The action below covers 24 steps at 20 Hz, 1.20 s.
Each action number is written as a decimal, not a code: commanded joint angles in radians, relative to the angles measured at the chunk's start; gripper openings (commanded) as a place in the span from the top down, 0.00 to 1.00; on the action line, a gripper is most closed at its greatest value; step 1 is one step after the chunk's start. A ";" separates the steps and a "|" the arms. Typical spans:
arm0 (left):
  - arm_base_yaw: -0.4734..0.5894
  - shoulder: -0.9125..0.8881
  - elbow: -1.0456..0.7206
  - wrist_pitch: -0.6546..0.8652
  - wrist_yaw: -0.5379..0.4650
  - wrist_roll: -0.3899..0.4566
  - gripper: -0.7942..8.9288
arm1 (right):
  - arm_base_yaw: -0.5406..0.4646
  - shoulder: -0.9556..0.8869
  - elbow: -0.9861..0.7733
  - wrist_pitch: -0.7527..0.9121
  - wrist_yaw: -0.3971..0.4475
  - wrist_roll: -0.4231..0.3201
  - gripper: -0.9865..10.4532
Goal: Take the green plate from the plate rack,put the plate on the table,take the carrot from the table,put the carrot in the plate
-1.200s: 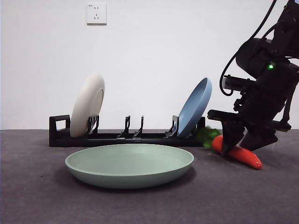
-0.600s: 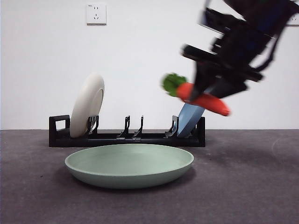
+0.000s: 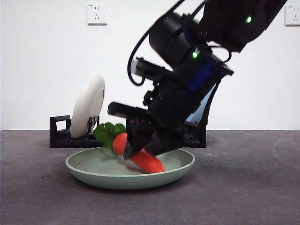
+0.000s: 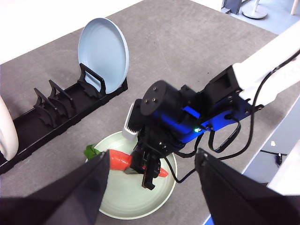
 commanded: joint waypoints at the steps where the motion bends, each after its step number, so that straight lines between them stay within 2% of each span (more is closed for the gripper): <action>1: -0.004 -0.001 -0.004 -0.002 0.000 -0.014 0.59 | 0.003 0.018 -0.004 0.013 0.005 0.010 0.92; 3: -0.004 -0.001 -0.004 -0.002 0.000 -0.014 0.59 | 0.003 0.021 -0.004 0.008 0.003 0.010 0.84; 6: -0.004 -0.001 -0.004 -0.006 0.000 -0.019 0.59 | 0.003 0.021 -0.004 -0.012 0.003 0.010 0.52; 7: -0.004 -0.001 -0.004 -0.009 0.000 -0.020 0.59 | 0.003 0.021 -0.004 -0.021 0.003 0.010 0.46; 12: -0.004 -0.001 -0.004 -0.018 0.000 -0.021 0.59 | 0.003 -0.019 -0.003 -0.026 0.003 0.010 0.46; 16: -0.004 -0.001 -0.004 -0.032 -0.001 -0.021 0.59 | 0.003 -0.210 -0.002 -0.101 0.003 0.010 0.47; 21: -0.004 -0.001 -0.004 -0.050 0.001 -0.021 0.59 | 0.003 -0.547 -0.002 -0.421 -0.010 0.010 0.47; 24: -0.004 -0.001 -0.004 -0.079 0.002 -0.021 0.60 | 0.003 -0.734 -0.002 -0.686 -0.071 0.010 0.48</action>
